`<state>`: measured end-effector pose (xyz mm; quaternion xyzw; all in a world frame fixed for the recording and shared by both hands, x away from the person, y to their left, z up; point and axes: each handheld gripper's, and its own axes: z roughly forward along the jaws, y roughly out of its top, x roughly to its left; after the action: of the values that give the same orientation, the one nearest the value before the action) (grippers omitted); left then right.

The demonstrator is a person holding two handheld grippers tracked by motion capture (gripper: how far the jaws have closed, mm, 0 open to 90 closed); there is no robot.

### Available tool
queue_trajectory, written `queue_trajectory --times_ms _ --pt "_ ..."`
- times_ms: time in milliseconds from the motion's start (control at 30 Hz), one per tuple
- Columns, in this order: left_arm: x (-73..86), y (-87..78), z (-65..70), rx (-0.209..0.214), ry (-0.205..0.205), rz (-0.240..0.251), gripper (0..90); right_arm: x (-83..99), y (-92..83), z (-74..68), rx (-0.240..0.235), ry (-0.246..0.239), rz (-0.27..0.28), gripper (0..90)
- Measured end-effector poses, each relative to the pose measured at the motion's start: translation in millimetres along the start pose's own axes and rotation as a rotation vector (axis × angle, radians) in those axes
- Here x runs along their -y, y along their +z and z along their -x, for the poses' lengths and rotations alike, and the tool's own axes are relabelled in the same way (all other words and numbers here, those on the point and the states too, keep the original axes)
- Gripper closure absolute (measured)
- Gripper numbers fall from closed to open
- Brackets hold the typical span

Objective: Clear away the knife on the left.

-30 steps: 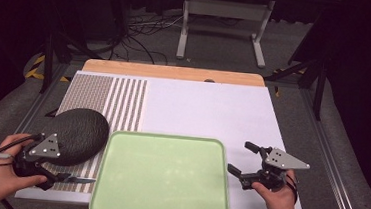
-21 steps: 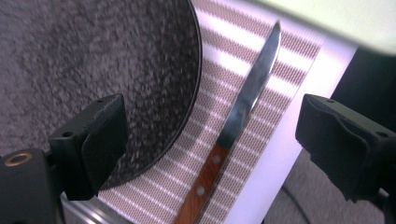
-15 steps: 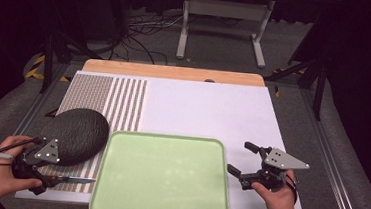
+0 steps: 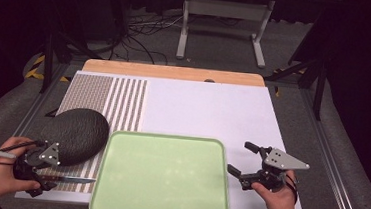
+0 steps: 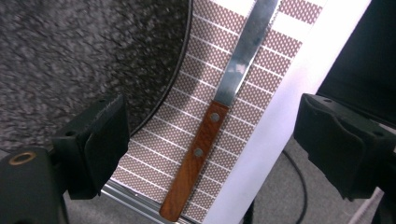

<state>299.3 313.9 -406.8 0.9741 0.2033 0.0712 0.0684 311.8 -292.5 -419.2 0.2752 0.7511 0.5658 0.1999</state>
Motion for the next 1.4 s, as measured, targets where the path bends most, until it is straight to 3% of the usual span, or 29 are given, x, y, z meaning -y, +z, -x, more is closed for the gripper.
queue_trajectory --times_ms 200,433,667,767,900,1033,1100,1267,1400 --pt "4.5 6.9 -1.4 0.013 0.022 -0.022 14.0 0.2 0.8 0.3 -0.004 0.000 -0.004 1.7" --pt "11.1 16.9 -7.5 0.035 0.049 -0.036 27.3 0.3 1.4 0.0 -0.005 0.002 -0.003 1.6" --pt "10.7 24.8 -11.8 0.045 0.123 -0.055 44.6 0.6 1.1 0.6 -0.008 0.002 -0.005 1.5" --pt "9.7 27.0 -11.6 0.057 0.144 -0.063 47.7 0.8 0.9 0.9 -0.009 0.006 -0.002 1.6" --pt "6.6 31.2 -9.8 0.064 0.201 -0.111 60.5 0.7 0.7 0.9 -0.011 0.006 -0.001 1.6" --pt "4.2 32.4 -10.2 0.070 0.243 -0.117 71.3 0.9 1.4 0.6 -0.013 0.004 -0.007 1.6" --pt "3.9 32.1 -9.7 0.072 0.246 -0.125 71.9 0.9 1.5 0.5 -0.014 0.003 -0.007 1.6" --pt "1.2 32.2 -8.7 0.067 0.301 -0.153 77.2 1.2 1.7 0.5 -0.019 0.003 -0.009 1.5" --pt "1.1 32.2 -9.1 0.071 0.309 -0.154 77.5 1.2 1.7 0.3 -0.022 0.001 -0.009 1.6"
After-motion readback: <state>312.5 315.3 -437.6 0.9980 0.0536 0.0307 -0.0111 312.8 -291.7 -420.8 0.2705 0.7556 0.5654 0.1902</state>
